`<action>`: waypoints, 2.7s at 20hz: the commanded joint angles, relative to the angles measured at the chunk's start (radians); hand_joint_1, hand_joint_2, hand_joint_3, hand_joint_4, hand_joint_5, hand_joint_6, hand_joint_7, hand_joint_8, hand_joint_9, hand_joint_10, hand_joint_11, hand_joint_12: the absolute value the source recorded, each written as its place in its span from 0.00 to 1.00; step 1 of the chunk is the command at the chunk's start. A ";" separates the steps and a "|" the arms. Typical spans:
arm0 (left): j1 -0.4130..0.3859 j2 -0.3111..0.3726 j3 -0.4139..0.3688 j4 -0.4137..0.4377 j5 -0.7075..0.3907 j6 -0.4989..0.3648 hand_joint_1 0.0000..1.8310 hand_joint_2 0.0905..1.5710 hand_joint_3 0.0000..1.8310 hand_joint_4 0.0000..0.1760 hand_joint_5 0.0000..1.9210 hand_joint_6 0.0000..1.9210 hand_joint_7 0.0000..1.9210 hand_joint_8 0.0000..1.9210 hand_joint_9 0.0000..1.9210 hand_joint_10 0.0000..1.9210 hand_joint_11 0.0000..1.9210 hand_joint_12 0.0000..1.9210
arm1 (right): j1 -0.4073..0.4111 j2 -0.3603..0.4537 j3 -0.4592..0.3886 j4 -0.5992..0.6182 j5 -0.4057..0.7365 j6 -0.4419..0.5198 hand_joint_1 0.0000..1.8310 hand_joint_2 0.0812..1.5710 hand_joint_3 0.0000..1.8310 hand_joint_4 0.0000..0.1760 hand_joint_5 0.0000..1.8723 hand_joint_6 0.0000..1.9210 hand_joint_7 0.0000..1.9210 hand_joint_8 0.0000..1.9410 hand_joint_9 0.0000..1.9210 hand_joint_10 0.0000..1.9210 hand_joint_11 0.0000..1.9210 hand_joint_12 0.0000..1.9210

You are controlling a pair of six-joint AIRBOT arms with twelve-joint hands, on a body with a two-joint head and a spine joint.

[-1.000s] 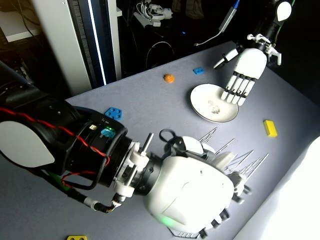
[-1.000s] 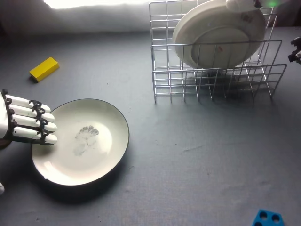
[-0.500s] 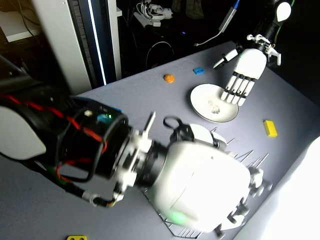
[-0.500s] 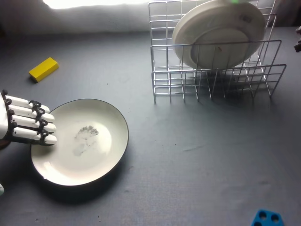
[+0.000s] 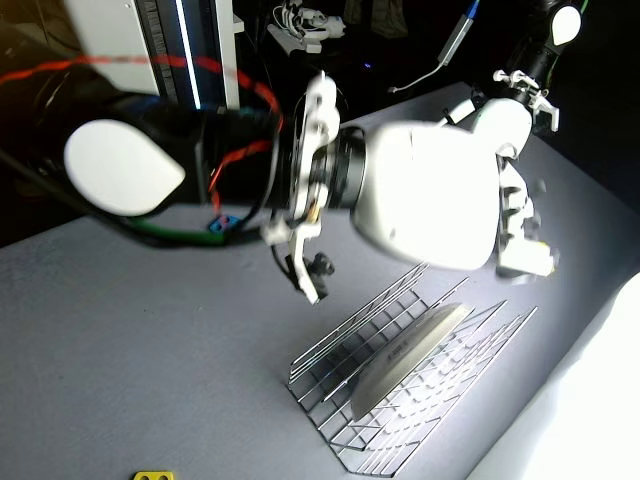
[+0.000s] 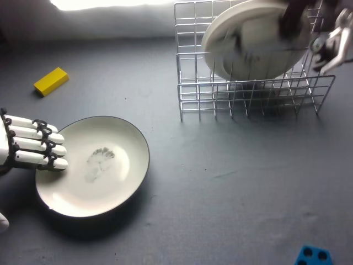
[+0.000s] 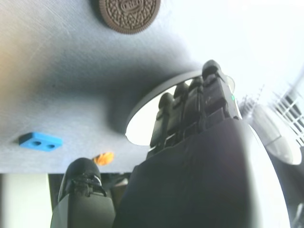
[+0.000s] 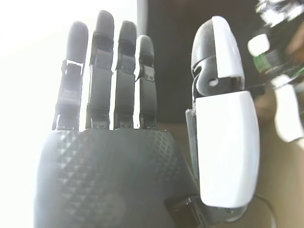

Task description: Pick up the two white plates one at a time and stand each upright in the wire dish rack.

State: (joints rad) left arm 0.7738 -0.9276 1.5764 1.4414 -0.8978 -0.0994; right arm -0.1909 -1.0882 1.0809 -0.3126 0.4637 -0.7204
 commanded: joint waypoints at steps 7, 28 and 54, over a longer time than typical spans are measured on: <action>0.093 -0.021 0.020 -0.081 -0.021 -0.055 0.00 0.64 0.00 0.00 0.02 0.00 0.00 0.00 0.00 0.00 0.00 0.00 | -0.043 -0.112 -0.047 0.044 0.079 -0.268 0.45 0.61 0.00 0.00 0.01 0.00 0.01 0.00 0.01 0.00 0.00 0.10; 0.118 -0.032 0.029 -0.087 -0.023 -0.058 0.00 0.63 0.00 0.00 0.00 0.00 0.00 0.00 0.00 0.00 0.00 0.00 | -0.145 -0.465 0.179 0.044 -0.067 -0.467 0.61 0.51 0.00 0.00 0.00 0.00 0.00 0.00 0.00 0.00 0.00 0.19; 0.113 -0.033 0.035 -0.087 -0.023 -0.058 0.00 0.64 0.00 0.00 0.01 0.00 0.00 0.00 0.00 0.00 0.00 0.00 | -0.137 -0.577 0.314 0.063 -0.039 -0.466 0.67 0.67 0.00 0.00 0.29 0.02 0.31 0.01 0.32 0.05 0.12 0.65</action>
State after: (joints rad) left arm 0.8848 -0.9497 1.6081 1.3392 -0.9176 -0.1547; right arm -0.3367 -1.6642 1.3972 -0.2539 0.3031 -1.1835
